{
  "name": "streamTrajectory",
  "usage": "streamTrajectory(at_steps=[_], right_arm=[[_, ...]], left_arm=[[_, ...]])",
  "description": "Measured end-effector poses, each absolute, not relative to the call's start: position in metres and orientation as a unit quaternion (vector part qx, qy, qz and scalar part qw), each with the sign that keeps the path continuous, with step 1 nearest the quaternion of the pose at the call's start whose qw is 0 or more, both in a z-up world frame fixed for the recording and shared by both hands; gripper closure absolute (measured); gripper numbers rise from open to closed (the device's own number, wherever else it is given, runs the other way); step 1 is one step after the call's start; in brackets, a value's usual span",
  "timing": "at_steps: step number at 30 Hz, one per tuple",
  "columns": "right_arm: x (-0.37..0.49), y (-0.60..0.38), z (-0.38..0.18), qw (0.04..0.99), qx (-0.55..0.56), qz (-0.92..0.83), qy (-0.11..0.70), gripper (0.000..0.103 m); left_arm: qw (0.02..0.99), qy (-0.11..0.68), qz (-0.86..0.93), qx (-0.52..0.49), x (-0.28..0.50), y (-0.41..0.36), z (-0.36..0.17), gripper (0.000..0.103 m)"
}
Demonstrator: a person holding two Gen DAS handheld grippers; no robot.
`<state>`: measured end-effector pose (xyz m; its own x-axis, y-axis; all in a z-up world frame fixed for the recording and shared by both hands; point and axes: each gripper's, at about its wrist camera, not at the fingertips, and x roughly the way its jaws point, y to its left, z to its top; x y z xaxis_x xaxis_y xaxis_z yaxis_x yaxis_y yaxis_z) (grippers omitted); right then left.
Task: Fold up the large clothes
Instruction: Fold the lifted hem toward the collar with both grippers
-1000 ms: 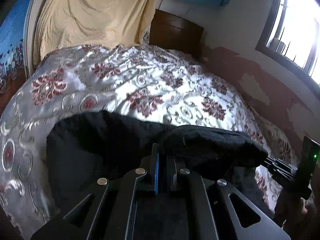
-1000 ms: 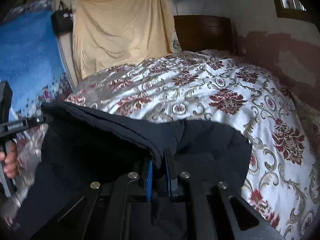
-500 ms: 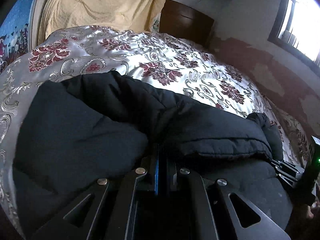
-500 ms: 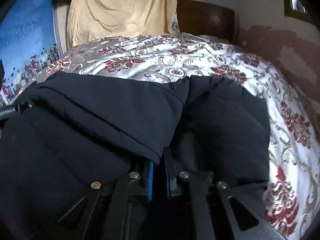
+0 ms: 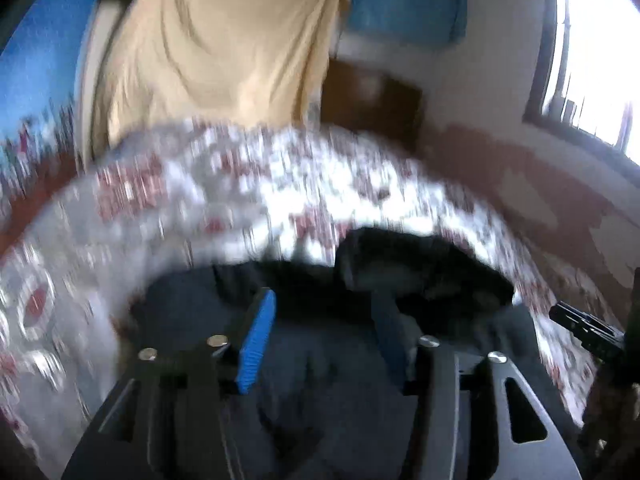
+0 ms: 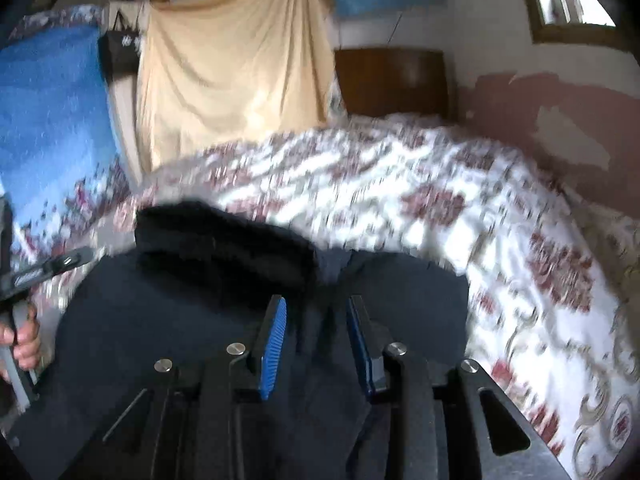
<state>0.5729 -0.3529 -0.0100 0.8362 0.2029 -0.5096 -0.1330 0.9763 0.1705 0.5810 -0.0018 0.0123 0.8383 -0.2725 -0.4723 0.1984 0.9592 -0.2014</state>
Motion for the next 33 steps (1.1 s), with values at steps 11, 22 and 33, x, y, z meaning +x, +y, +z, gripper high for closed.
streamTrajectory(at_steps=[11, 22, 33], right_arm=[[0.764, -0.374, -0.042, 0.869, 0.274, 0.151, 0.384, 0.070], [0.735, -0.349, -0.053, 0.895, 0.188, 0.164, 0.370, 0.087], [0.653, -0.349, -0.032, 0.919, 0.081, 0.171, 0.346, 0.093]], left_arm=[[0.909, 0.377, -0.088, -0.153, 0.768, -0.013, -0.001, 0.052], [0.885, 0.410, -0.153, -0.156, 0.790, -0.027, -0.015, 0.052], [0.903, 0.384, -0.148, -0.123, 0.710, -0.029, 0.001, 0.099]])
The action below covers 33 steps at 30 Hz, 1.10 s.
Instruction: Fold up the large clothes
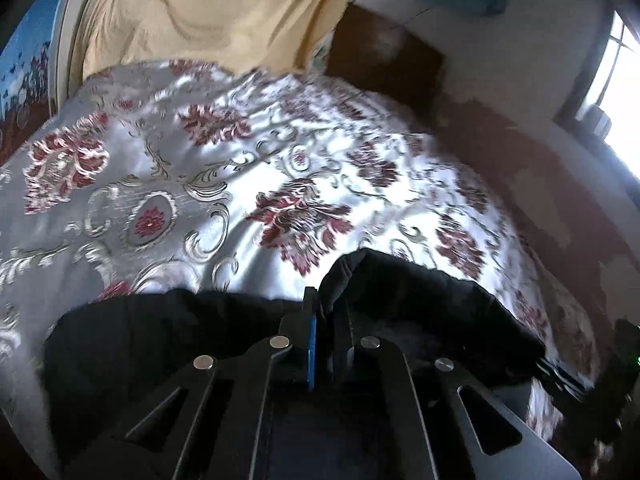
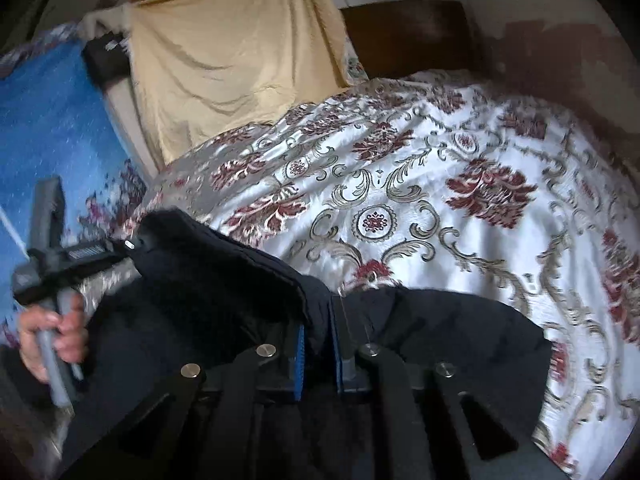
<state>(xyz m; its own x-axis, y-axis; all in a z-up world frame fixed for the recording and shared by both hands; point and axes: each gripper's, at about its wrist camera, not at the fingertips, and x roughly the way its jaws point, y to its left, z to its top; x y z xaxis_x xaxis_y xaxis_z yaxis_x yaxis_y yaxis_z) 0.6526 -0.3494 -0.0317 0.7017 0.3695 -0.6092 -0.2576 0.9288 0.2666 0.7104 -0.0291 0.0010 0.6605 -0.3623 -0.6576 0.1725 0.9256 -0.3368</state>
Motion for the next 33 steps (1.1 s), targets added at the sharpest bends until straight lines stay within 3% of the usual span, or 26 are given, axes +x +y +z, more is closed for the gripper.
streamTrajectory(at_steps=[5, 10, 18, 24, 28, 33], right_arm=[[0.612, -0.345, -0.051, 0.920, 0.017, 0.165, 0.355, 0.094], [0.601, -0.331, -0.102, 0.912, -0.024, 0.147, 0.382, 0.095], [0.598, -0.330, -0.126, 0.920, -0.010, 0.137, 0.366, 0.095], [0.566, -0.365, -0.096, 0.940, 0.093, 0.150, 0.292, 0.090], [0.550, -0.381, -0.056, 0.954, 0.103, 0.127, 0.250, 0.089], [0.595, -0.354, -0.022, 0.938, 0.097, 0.159, 0.294, 0.089]], left_arm=[[0.906, 0.377, -0.184, -0.062, 0.646, -0.032, -0.003, 0.100], [0.896, 0.407, -0.176, -0.031, 0.634, -0.037, -0.057, 0.100], [0.917, 0.362, -0.166, -0.007, 0.626, -0.043, -0.099, 0.100], [0.924, 0.346, -0.164, -0.005, 0.621, -0.037, -0.104, 0.100], [0.926, 0.340, -0.166, -0.006, 0.621, -0.035, -0.103, 0.100], [0.927, 0.336, -0.169, -0.012, 0.621, -0.033, -0.102, 0.100]])
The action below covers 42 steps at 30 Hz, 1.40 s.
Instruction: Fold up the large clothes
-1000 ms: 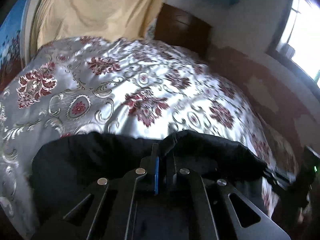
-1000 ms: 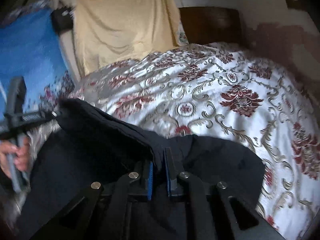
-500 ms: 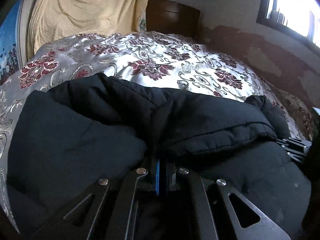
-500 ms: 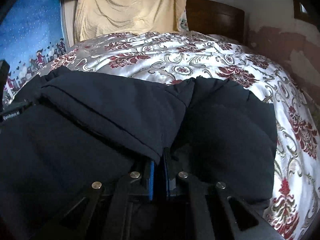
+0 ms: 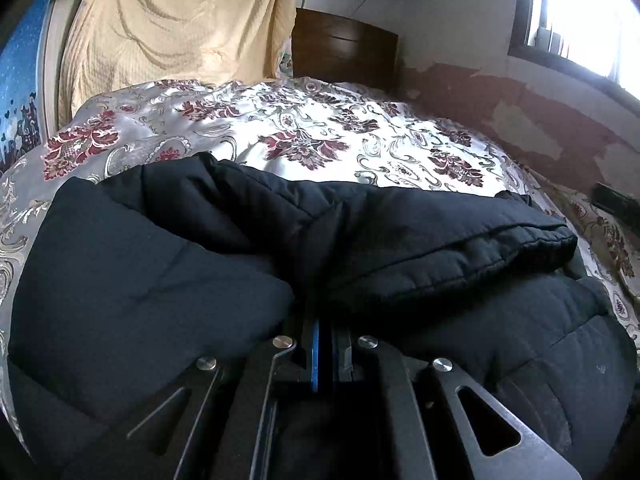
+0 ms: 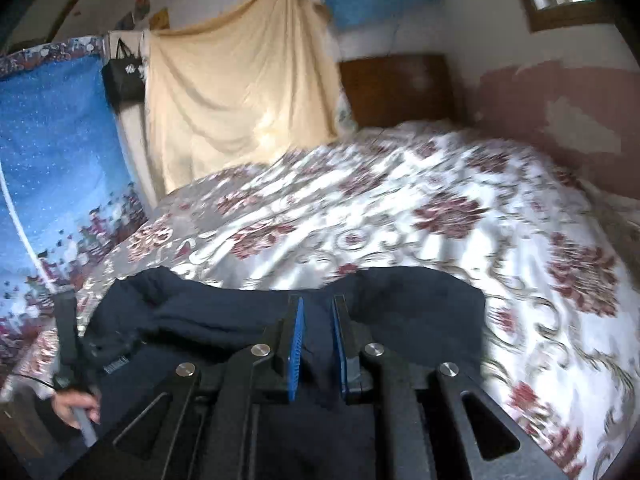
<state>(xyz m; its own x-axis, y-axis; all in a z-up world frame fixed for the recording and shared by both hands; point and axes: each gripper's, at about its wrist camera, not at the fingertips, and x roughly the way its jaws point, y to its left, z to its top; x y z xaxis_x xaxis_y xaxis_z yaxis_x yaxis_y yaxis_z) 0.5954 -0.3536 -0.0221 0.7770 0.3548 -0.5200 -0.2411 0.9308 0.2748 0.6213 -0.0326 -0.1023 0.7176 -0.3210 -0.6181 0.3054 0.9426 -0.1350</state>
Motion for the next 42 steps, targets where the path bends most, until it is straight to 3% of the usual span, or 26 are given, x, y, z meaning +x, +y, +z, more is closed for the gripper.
streamTrajectory(at_steps=[6, 12, 16, 20, 23, 31, 42], right_arm=[[0.632, -0.296, -0.066, 0.911, 0.035, 0.181, 0.369, 0.089], [0.613, -0.302, -0.095, 0.917, 0.047, 0.177, 0.354, 0.089], [0.609, -0.296, -0.100, 0.924, 0.033, 0.164, 0.343, 0.089], [0.605, -0.296, -0.104, 0.930, 0.035, 0.156, 0.331, 0.089], [0.607, -0.299, -0.109, 0.930, 0.046, 0.154, 0.332, 0.092], [0.628, -0.291, -0.132, 0.922, 0.045, 0.150, 0.354, 0.093], [0.645, -0.291, -0.147, 0.921, 0.052, 0.143, 0.359, 0.094]], left_arm=[[0.923, 0.336, -0.187, -0.019, 0.613, -0.024, -0.084, 0.098], [0.927, 0.300, -0.212, -0.078, 0.588, -0.005, -0.031, 0.089], [0.930, 0.306, -0.190, -0.070, 0.610, -0.038, -0.005, 0.086], [0.914, 0.374, -0.157, 0.012, 0.644, -0.084, -0.040, 0.086], [0.916, 0.367, -0.152, 0.052, 0.645, -0.092, -0.070, 0.086], [0.931, 0.330, -0.147, 0.047, 0.650, -0.087, -0.114, 0.087], [0.926, 0.340, -0.162, 0.014, 0.666, -0.077, -0.122, 0.087]])
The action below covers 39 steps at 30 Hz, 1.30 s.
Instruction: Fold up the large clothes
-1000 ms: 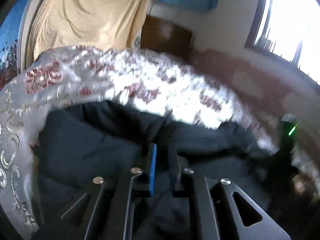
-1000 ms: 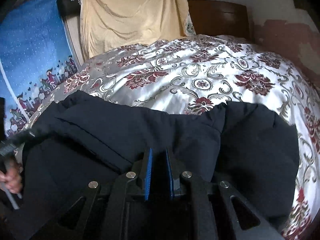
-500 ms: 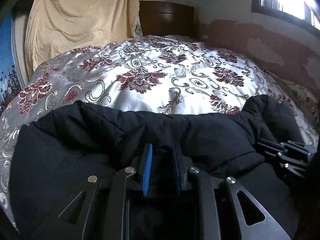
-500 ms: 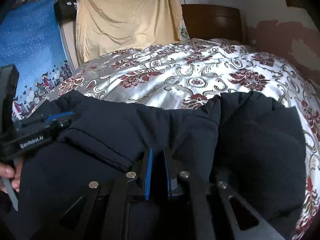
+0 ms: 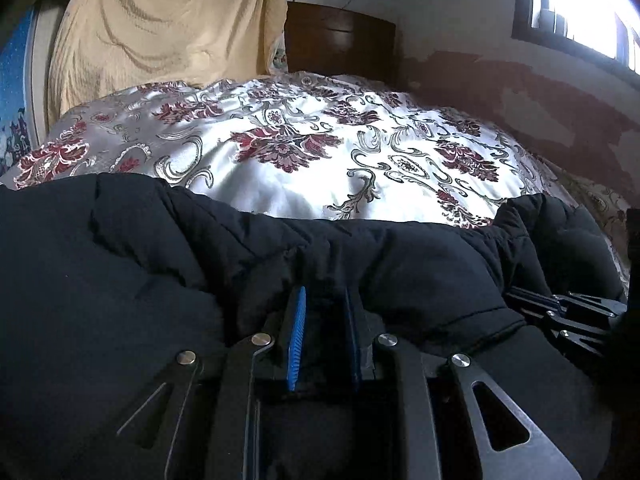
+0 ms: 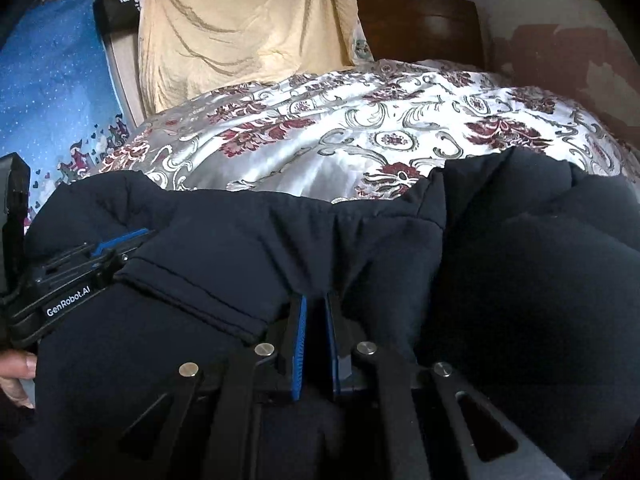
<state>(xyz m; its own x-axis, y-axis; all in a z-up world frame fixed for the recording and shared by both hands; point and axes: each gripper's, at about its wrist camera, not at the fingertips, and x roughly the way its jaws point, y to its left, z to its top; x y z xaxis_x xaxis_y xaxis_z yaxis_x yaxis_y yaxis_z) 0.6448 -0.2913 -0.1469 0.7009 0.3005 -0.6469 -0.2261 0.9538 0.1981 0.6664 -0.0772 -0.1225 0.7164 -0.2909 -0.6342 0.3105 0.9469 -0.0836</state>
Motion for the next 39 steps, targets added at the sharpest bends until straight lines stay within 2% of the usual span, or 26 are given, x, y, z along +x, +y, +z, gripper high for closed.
streamTrajectory(at_steps=[5, 6, 8, 10, 12, 19, 26, 28, 33, 39], right_arm=[[0.636, -0.298, -0.137, 0.923, 0.060, 0.153, 0.348, 0.094], [0.634, -0.300, -0.133, 0.923, 0.064, 0.154, 0.347, 0.092], [0.625, -0.303, -0.122, 0.923, 0.058, 0.149, 0.350, 0.090], [0.616, -0.302, -0.113, 0.923, 0.051, 0.153, 0.349, 0.073], [0.609, -0.301, -0.107, 0.922, 0.048, 0.152, 0.354, 0.063], [0.574, -0.303, -0.067, 0.922, 0.037, 0.161, 0.350, 0.043], [0.492, -0.313, -0.028, 0.922, 0.037, 0.164, 0.348, 0.022], [0.467, -0.315, -0.019, 0.922, 0.037, 0.167, 0.346, 0.013], [0.384, -0.313, 0.009, 0.930, 0.021, 0.167, 0.326, 0.002], [0.304, -0.311, 0.029, 0.936, 0.015, 0.170, 0.307, 0.000]], left_arm=[[0.922, 0.348, -0.169, -0.015, 0.662, -0.069, -0.110, 0.086], [0.919, 0.355, -0.170, -0.023, 0.661, -0.067, -0.106, 0.083], [0.909, 0.373, -0.179, -0.048, 0.658, -0.060, -0.094, 0.070], [0.904, 0.383, -0.176, -0.075, 0.654, -0.054, -0.082, 0.048], [0.905, 0.387, -0.157, -0.082, 0.650, -0.052, -0.072, 0.035], [0.901, 0.414, -0.114, -0.069, 0.622, -0.047, -0.053, 0.033], [0.909, 0.398, -0.121, -0.026, 0.533, -0.040, -0.013, 0.031], [0.915, 0.385, -0.124, -0.016, 0.506, -0.040, 0.000, 0.020], [0.933, 0.336, -0.129, -0.003, 0.420, -0.034, 0.043, 0.003], [0.950, 0.280, -0.133, 0.045, 0.327, -0.037, 0.078, 0.002]])
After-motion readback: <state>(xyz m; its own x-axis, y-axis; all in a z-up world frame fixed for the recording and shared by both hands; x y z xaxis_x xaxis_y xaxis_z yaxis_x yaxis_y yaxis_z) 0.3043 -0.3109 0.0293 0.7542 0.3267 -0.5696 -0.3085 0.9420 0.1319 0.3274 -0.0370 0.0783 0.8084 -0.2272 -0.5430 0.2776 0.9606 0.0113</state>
